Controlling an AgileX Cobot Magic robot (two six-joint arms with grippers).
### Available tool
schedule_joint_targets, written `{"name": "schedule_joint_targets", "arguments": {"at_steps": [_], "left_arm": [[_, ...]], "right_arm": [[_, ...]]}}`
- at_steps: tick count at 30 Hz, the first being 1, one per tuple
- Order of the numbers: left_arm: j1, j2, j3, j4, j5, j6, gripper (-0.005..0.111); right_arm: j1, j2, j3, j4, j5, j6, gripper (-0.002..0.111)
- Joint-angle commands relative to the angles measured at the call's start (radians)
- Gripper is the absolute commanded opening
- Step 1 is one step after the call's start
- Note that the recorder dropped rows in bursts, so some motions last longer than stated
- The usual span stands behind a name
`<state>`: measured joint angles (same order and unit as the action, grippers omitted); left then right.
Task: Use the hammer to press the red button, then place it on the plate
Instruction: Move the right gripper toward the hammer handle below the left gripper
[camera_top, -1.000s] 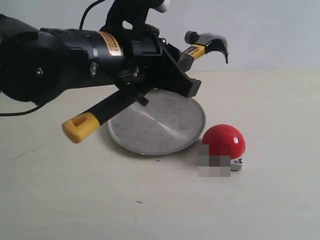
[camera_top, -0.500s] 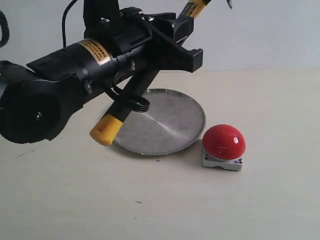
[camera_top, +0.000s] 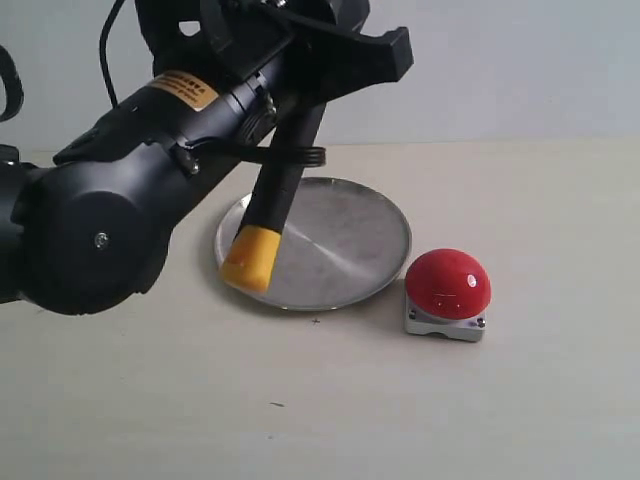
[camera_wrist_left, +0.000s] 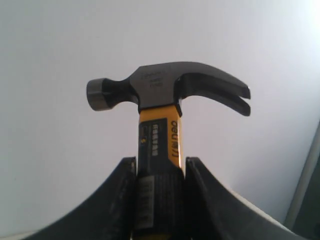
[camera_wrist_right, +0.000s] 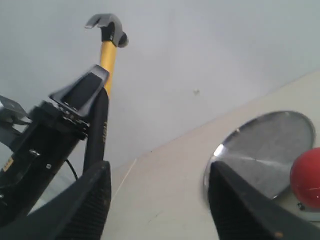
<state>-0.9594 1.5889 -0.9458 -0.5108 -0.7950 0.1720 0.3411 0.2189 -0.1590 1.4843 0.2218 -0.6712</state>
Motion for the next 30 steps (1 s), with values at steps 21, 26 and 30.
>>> {"name": "schedule_joint_targets", "arguments": {"at_steps": [21,26,30], "left_arm": [[0.004,-0.017,-0.011,0.000,-0.105,0.017,0.000],[0.030,-0.017,-0.011,-0.036,-0.109,0.013,0.000],[0.032,-0.017,-0.011,-0.057,-0.120,0.015,0.000]], "right_arm": [[0.002,0.863,-0.323,0.260,0.590,-0.792,0.060],[0.002,0.865,-0.357,0.260,0.557,-0.769,0.060],[0.002,0.868,-0.367,0.260,0.512,-0.721,0.060]]}}
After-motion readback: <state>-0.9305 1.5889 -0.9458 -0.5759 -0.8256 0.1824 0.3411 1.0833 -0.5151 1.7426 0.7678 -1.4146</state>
